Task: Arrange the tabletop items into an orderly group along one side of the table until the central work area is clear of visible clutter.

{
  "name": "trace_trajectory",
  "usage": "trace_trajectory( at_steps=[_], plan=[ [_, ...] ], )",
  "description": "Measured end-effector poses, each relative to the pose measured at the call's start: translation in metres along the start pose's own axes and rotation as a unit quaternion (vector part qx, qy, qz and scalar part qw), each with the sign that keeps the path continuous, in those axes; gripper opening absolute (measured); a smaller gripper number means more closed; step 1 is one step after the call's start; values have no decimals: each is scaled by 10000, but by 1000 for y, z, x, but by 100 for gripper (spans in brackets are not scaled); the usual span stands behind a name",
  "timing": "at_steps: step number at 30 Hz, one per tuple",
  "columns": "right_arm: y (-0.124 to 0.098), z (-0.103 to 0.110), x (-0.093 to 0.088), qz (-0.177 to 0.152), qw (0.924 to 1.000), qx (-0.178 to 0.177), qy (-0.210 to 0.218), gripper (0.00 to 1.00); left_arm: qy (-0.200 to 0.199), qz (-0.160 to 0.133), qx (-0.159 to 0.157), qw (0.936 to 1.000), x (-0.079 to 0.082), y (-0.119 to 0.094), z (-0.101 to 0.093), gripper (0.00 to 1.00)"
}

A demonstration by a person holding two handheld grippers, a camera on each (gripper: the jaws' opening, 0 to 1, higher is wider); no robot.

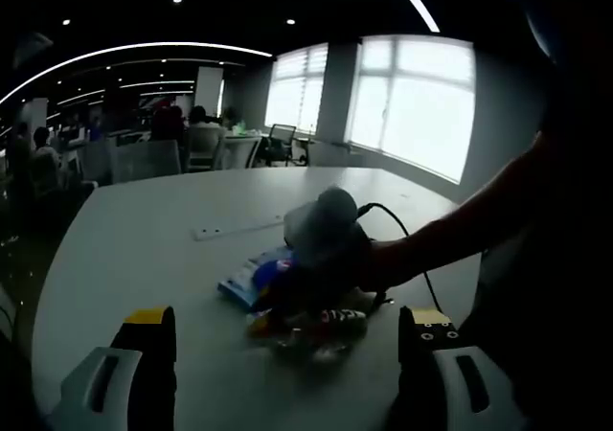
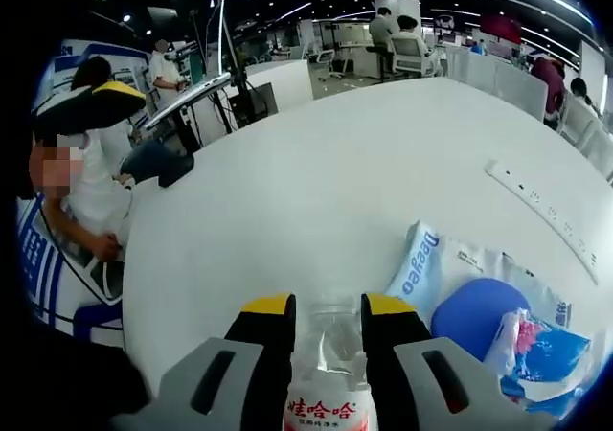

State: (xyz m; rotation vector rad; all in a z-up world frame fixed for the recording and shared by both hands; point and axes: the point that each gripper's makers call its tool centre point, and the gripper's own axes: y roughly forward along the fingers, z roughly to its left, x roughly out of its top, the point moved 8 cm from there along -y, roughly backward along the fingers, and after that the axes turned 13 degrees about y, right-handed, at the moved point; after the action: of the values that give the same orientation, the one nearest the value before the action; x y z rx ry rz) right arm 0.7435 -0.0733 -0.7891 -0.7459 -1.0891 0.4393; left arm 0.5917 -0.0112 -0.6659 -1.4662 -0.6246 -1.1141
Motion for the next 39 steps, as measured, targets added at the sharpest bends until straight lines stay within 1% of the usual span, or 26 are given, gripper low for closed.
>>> trace_trajectory(
  at_steps=[1,3,6,8,11,15,20,25,31,32,36,39],
  plan=[
    [2,-1,-1,53,9999,-104,-55,23,0,24,-3,10000,0,0,-1,95],
    [8,-2,-1,134,9997,-177,-75,22,2,50,-3,10000,-1,0,-1,94],
    [11,4,-3,195,9996,-136,-157,22,-44,40,17,10000,-1,-1,-2,93],
    [13,3,-3,233,9987,-228,-392,21,-53,42,37,10000,-1,-2,-2,93],
    [19,5,-4,308,9978,-287,-505,20,-72,36,59,10000,-2,-3,0,93],
    [25,8,-4,440,9950,-343,-829,21,-96,49,94,9999,-4,-4,1,93],
    [23,9,-3,452,9959,-292,-733,20,-141,10,169,9998,-4,-7,2,93],
    [20,7,-3,370,9974,-240,-567,19,-159,36,196,9997,-5,-8,2,92],
    [10,13,-1,161,9976,-147,-660,18,-181,1,207,9996,-6,-9,2,92],
    [11,12,-1,106,9976,-127,-665,18,-172,22,200,9996,-7,-9,2,92],
    [2,14,0,-42,9980,-91,-624,18,-146,20,165,9998,-8,-9,2,92],
    [-3,15,1,-153,9981,-60,-600,18,-120,-8,172,9998,-5,-9,1,92]
  ],
)
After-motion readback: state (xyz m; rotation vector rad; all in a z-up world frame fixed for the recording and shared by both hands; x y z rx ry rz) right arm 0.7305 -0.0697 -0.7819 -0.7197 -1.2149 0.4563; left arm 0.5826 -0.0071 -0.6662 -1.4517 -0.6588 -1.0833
